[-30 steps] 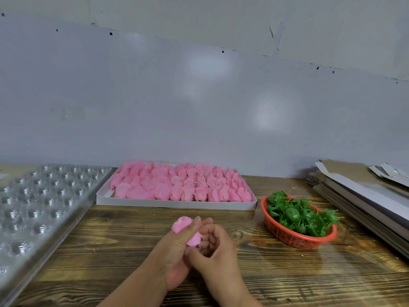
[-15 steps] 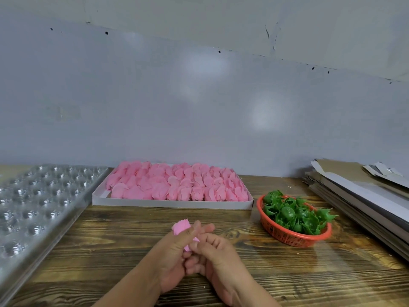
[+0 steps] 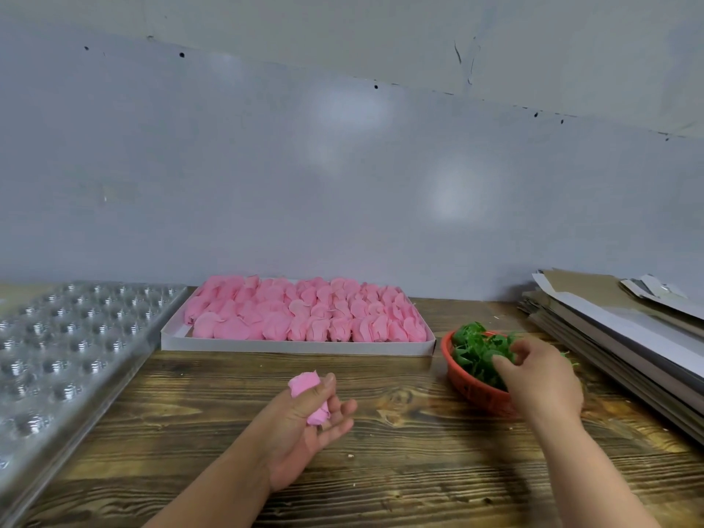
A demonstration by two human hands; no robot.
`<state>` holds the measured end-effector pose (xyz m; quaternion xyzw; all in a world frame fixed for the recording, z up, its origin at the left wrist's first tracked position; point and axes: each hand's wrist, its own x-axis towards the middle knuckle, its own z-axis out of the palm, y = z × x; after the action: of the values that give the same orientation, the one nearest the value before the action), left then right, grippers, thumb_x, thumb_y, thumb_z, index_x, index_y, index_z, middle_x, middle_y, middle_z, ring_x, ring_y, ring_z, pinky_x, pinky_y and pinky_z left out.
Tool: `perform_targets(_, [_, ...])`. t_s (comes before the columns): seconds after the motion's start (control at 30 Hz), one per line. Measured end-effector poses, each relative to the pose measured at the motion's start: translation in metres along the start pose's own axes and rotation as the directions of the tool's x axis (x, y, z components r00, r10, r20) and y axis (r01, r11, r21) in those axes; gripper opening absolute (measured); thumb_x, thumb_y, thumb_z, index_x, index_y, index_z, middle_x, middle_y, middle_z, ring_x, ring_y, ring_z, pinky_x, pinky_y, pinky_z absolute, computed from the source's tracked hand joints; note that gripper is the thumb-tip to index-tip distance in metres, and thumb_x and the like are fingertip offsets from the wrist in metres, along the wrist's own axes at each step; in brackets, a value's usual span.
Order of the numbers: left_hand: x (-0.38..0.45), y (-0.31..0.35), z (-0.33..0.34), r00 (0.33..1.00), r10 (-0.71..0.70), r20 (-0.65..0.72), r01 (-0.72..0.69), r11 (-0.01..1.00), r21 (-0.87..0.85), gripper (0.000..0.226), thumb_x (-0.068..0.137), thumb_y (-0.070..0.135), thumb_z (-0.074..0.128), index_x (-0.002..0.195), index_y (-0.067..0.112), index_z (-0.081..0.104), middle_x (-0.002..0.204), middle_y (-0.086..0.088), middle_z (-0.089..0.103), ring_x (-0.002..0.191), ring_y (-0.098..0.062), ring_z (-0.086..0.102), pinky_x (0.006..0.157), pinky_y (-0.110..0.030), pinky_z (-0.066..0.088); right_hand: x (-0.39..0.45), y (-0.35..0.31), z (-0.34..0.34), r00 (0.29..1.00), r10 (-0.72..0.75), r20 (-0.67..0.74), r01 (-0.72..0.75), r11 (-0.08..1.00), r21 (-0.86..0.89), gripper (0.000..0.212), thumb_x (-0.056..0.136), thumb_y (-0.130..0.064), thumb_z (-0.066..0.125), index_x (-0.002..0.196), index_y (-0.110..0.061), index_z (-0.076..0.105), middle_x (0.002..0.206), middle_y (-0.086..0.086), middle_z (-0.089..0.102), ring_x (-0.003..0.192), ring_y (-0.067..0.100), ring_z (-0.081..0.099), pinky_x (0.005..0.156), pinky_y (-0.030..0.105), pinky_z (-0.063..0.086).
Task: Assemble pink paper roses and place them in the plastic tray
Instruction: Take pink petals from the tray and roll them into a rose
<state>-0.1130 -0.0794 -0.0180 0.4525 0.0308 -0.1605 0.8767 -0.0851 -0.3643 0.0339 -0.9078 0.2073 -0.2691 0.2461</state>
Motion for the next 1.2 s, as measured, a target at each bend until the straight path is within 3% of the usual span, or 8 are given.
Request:
perform_targets(0.1, [0.001,-0.001,0.000,1.000,0.017,-0.017,-0.016,0.999,0.036,0.024,0.071,0.023,0.071,0.073,0.005,0.056,0.063,-0.008,0.060,0.071,-0.021,0.069,0.073,-0.039,0.058,0.008,0.008,0.006,0.999,-0.022,0.042,0.033,0.959,-0.282,0.038,0.079,-0.048,0.067,0.105,-0.021,0.063,0.097,0.005,0.067,0.100,0.028,0.058,0.084,0.037,0.040])
perform_targets(0.3, [0.000,-0.001,0.001,0.999,0.036,-0.025,-0.035,0.998,0.058,0.027,0.073,0.027,0.068,0.078,0.006,0.052,0.060,-0.006,0.055,0.060,-0.017,0.063,0.068,-0.037,0.059,0.014,0.003,0.014,0.993,-0.105,0.054,0.118,0.882,-0.457,0.036,0.078,-0.061,0.058,0.095,-0.029,0.060,0.094,-0.002,0.065,0.105,0.022,0.052,0.086,0.036,0.036])
perform_targets(0.43, [-0.001,-0.002,0.002,0.999,0.036,-0.029,-0.034,0.997,0.074,0.029,0.074,0.031,0.067,0.076,0.007,0.051,0.059,-0.005,0.054,0.059,-0.016,0.061,0.067,-0.036,0.058,0.016,-0.001,0.016,0.991,-0.113,0.076,0.136,0.870,-0.474,0.028,0.082,-0.052,0.057,0.096,-0.029,0.061,0.098,-0.002,0.065,0.108,0.021,0.049,0.086,0.036,0.035])
perform_targets(0.7, [0.001,-0.001,0.001,0.999,0.025,-0.020,-0.024,0.997,0.077,0.028,0.075,0.031,0.067,0.075,0.007,0.052,0.060,-0.005,0.054,0.059,-0.016,0.060,0.068,-0.036,0.058,0.014,-0.001,0.013,0.987,-0.155,-0.047,0.119,0.891,-0.437,0.026,0.080,-0.039,0.061,0.098,-0.022,0.063,0.093,0.003,0.066,0.105,0.026,0.049,0.082,0.036,0.034])
perform_targets(1.03, [0.002,-0.002,-0.001,0.999,0.034,-0.018,-0.032,0.995,0.100,0.028,0.076,0.032,0.066,0.067,0.009,0.053,0.059,-0.004,0.054,0.058,-0.015,0.060,0.071,-0.037,0.057,0.009,-0.008,0.006,0.985,-0.057,-0.163,0.036,0.991,-0.129,0.035,0.083,-0.029,0.061,0.112,-0.009,0.061,0.091,0.017,0.066,0.087,0.036,0.057,0.079,0.041,0.043])
perform_targets(1.13, [0.003,-0.002,0.000,0.999,0.038,-0.019,-0.036,0.994,0.107,0.028,0.075,0.033,0.066,0.064,0.010,0.054,0.059,-0.004,0.054,0.058,-0.015,0.060,0.069,-0.036,0.057,0.001,-0.017,0.004,0.994,-0.030,-0.105,0.057,0.965,0.257,0.029,0.083,-0.019,0.063,0.109,-0.008,0.061,0.093,0.011,0.065,0.085,0.027,0.061,0.072,0.037,0.049])
perform_targets(1.17, [0.003,-0.002,0.001,0.999,0.040,-0.022,-0.038,0.993,0.109,0.028,0.075,0.033,0.066,0.065,0.010,0.053,0.059,-0.004,0.054,0.058,-0.014,0.059,0.068,-0.035,0.057,-0.002,-0.022,0.004,0.999,-0.004,-0.034,0.020,0.877,0.480,0.021,0.083,-0.014,0.063,0.104,-0.008,0.063,0.088,0.007,0.064,0.076,0.018,0.062,0.066,0.032,0.049])
perform_targets(1.2, [0.003,-0.003,0.001,0.999,0.042,-0.025,-0.039,0.993,0.109,0.028,0.076,0.033,0.065,0.068,0.010,0.052,0.058,-0.004,0.053,0.057,-0.014,0.059,0.068,-0.035,0.057,-0.005,-0.029,0.004,0.995,0.023,0.093,-0.083,0.695,0.714,0.010,0.085,-0.008,0.060,0.094,-0.007,0.063,0.080,0.006,0.063,0.062,0.011,0.060,0.056,0.026,0.048])
